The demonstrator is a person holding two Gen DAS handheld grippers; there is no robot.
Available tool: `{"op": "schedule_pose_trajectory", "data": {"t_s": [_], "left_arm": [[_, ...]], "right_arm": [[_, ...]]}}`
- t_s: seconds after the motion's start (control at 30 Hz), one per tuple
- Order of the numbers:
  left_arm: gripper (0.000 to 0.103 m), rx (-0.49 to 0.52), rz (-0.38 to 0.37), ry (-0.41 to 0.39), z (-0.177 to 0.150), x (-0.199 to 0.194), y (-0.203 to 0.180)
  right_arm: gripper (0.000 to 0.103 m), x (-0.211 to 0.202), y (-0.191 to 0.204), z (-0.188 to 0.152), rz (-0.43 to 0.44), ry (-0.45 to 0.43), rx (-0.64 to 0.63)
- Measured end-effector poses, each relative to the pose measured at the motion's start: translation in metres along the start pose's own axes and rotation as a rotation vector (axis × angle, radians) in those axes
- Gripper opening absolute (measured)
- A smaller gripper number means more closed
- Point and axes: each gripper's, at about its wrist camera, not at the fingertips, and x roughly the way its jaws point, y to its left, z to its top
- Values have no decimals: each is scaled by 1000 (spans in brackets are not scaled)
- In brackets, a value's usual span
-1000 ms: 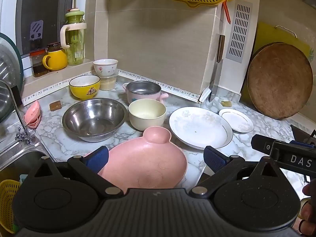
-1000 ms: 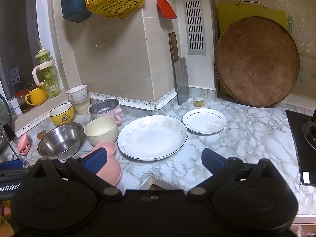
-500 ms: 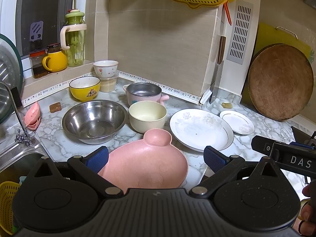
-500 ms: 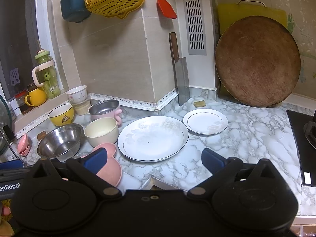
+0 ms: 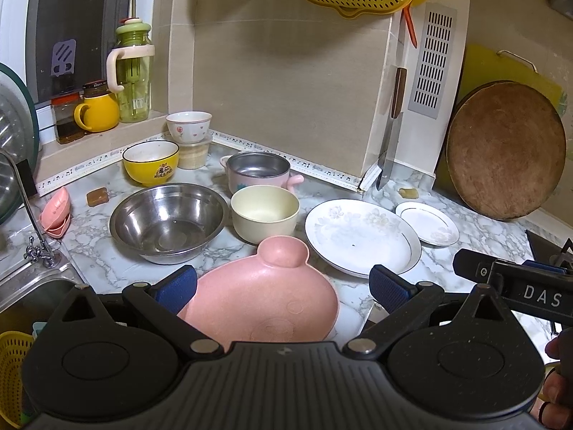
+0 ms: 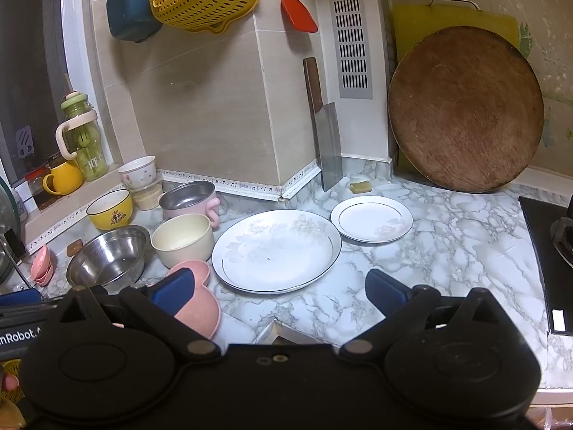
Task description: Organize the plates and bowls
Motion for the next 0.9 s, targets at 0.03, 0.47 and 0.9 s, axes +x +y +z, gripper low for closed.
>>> {"op": "schedule_pose_trajectory", "data": {"t_s": [0.03,0.47,0.9], "left_arm": [[103,2,-2,0,0,1,0],[103,-22,20,32,8,37,-9],[103,26,82,187,25,155,-43]], "right_arm": [[102,0,0,0,1,0,0],[102,31,-19,9,5,15,-28],[101,144,-73,28,-8,170,-76]]}}
